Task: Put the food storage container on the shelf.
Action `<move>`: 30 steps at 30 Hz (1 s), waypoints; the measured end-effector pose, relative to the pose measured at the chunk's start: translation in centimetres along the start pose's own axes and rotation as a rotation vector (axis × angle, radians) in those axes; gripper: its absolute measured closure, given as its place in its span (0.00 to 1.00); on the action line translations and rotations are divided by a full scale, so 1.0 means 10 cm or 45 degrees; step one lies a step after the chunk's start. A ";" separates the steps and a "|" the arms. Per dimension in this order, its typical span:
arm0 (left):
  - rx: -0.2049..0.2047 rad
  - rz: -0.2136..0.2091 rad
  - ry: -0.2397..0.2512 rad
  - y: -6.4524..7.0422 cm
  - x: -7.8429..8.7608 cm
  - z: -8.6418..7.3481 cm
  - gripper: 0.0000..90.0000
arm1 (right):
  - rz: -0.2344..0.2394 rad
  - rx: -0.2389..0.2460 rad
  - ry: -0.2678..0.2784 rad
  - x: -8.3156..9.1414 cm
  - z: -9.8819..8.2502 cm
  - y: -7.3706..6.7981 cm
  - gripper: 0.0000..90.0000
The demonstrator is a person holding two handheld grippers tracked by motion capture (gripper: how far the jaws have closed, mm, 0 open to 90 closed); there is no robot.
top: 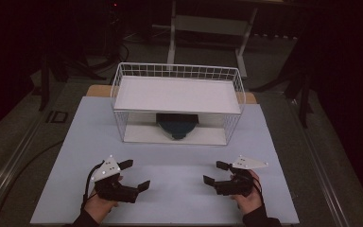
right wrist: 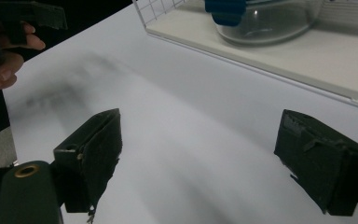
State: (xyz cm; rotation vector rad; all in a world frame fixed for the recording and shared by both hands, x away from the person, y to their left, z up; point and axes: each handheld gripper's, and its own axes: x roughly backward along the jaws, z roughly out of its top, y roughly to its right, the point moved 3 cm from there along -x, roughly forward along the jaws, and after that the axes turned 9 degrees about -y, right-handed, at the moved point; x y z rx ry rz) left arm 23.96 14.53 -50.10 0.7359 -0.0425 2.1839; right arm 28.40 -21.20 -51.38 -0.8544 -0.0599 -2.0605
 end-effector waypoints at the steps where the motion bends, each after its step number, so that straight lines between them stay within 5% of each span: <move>1: 0.001 0.005 -0.001 0.00 0.01 -0.01 0.02 | -0.005 -0.005 0.003 0.02 -0.01 0.01 0.16; 10: -0.003 0.005 -0.004 -0.03 0.02 -0.07 0.02 | -0.051 -0.031 0.006 0.18 -0.17 0.12 0.16; 17: -0.037 0.004 -0.010 -0.02 -0.03 -0.08 0.02 | -0.040 -0.055 -0.022 0.13 -0.23 0.19 0.16; 30: 0.000 -0.013 0.017 -0.03 -0.04 -0.08 0.03 | -0.033 -0.055 -0.027 0.10 -0.23 0.21 0.17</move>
